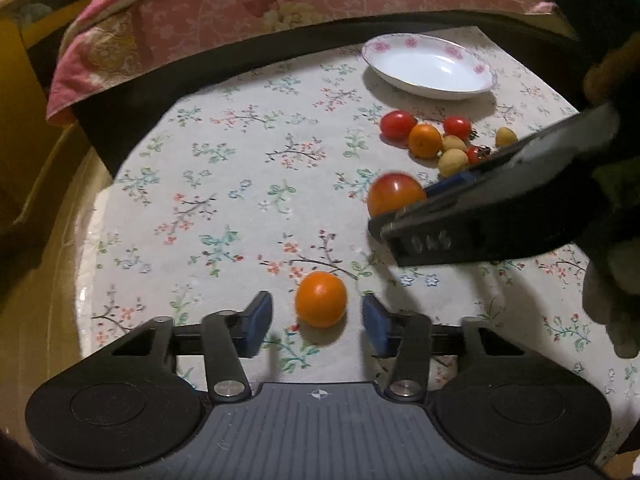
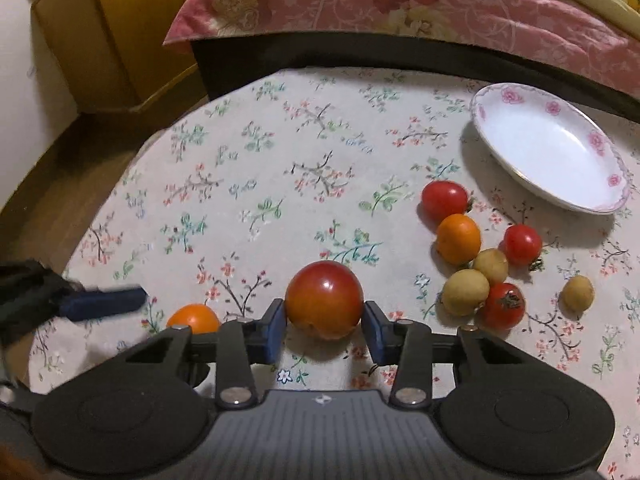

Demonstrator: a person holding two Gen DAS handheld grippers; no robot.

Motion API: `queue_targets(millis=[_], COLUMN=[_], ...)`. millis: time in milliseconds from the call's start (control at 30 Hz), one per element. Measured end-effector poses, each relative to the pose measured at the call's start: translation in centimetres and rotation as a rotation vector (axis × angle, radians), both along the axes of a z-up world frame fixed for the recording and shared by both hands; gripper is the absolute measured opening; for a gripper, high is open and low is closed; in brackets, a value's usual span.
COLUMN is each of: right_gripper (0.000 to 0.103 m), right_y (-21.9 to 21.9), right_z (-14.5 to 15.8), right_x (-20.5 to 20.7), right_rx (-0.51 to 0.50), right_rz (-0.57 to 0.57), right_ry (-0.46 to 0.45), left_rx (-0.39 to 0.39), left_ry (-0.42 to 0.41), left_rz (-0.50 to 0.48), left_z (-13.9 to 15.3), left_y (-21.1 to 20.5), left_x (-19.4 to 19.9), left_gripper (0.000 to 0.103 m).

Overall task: Organize fruits
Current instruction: 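Grasp the orange tangerine with the left tool while the right tool grasps the large red tomato, then carry the tangerine with the left tool into the white plate while the right tool releases the tomato there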

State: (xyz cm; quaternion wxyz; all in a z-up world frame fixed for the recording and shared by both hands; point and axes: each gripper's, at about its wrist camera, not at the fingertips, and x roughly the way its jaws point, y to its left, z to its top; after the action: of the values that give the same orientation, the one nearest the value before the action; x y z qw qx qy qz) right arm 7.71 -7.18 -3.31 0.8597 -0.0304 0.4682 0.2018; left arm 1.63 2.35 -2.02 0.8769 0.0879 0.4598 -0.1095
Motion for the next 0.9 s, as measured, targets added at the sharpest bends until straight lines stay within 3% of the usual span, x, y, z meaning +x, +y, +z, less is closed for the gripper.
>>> queue_targets(millis=[133,300,400,733,900], right_gripper=[0.039,0.040,0.039,0.040,0.040], right_y=[-1.4,-2.6,-3.3,-4.2,-5.2], right_z=[1.1,0.9,0.8,1.3,2.3], right_x=[-0.2,-0.2,-0.4,-0.6,-0.2], right_rx=[0.040,0.093,0.096,0.103,0.114], right_rz=[-0.033,-0.050,-0.057,-0.077,-0.106], right_ry=[-0.018,0.023,0.027,0.016,-0.011], left_rx=[0.027,0.030,0.038,-0.032,-0.082], left_ry=[0.004,0.038,0.017,0.028,-0.015], left_rz=[0.011,0.012,-0.006,0.011,-0.001], left_z=[-0.7,-1.7,-1.7,-1.0,0.9], left_y=[-0.3,-0.6,-0.8,-0.6,-1.5], left_x=[0.8,1.4,1.1,1.8,3.8], left_gripper=[0.054,0.043,0.040,0.039,0.039])
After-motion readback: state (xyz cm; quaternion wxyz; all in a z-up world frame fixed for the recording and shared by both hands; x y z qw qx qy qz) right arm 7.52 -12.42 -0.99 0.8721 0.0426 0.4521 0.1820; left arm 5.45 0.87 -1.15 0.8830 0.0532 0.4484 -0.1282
